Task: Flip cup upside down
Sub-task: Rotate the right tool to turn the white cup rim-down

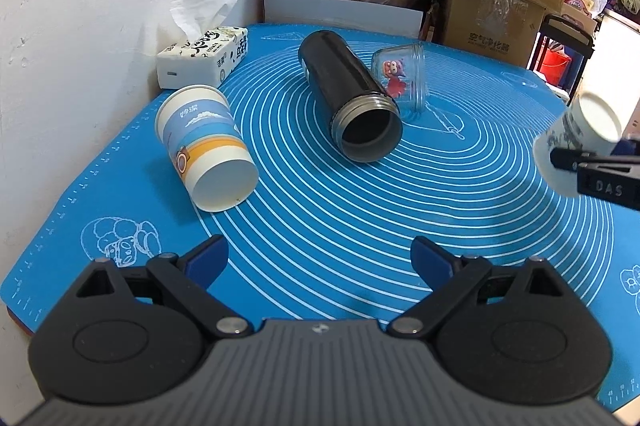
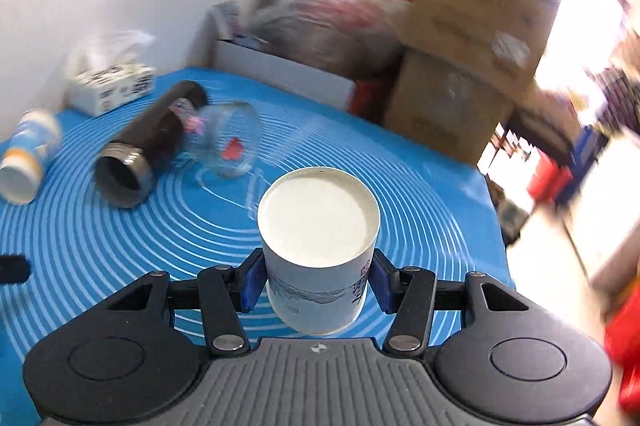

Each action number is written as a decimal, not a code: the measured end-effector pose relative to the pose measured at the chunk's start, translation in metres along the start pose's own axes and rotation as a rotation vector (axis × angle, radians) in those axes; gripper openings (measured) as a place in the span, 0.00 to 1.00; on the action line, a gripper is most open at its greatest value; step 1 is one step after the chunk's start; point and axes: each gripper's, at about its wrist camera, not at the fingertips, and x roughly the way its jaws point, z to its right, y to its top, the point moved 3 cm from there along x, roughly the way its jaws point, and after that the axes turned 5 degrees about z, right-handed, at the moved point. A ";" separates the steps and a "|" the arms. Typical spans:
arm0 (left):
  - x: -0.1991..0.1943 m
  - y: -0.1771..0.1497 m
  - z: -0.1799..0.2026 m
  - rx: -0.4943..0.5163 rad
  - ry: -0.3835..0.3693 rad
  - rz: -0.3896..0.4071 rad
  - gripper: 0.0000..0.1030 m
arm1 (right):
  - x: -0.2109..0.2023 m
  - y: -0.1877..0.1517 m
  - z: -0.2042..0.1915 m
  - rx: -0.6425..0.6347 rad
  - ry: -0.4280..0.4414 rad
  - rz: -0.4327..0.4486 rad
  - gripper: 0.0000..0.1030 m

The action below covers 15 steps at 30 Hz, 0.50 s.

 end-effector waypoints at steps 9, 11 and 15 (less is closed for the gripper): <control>0.003 0.000 0.003 0.009 0.011 0.004 0.94 | 0.018 -0.025 0.013 0.246 -0.001 -0.034 0.50; 0.004 0.000 0.004 0.009 0.012 0.006 0.94 | 0.021 -0.028 0.015 0.265 -0.004 -0.035 0.50; 0.004 0.000 0.004 0.008 0.012 0.007 0.94 | 0.028 -0.026 0.013 0.256 -0.004 -0.056 0.49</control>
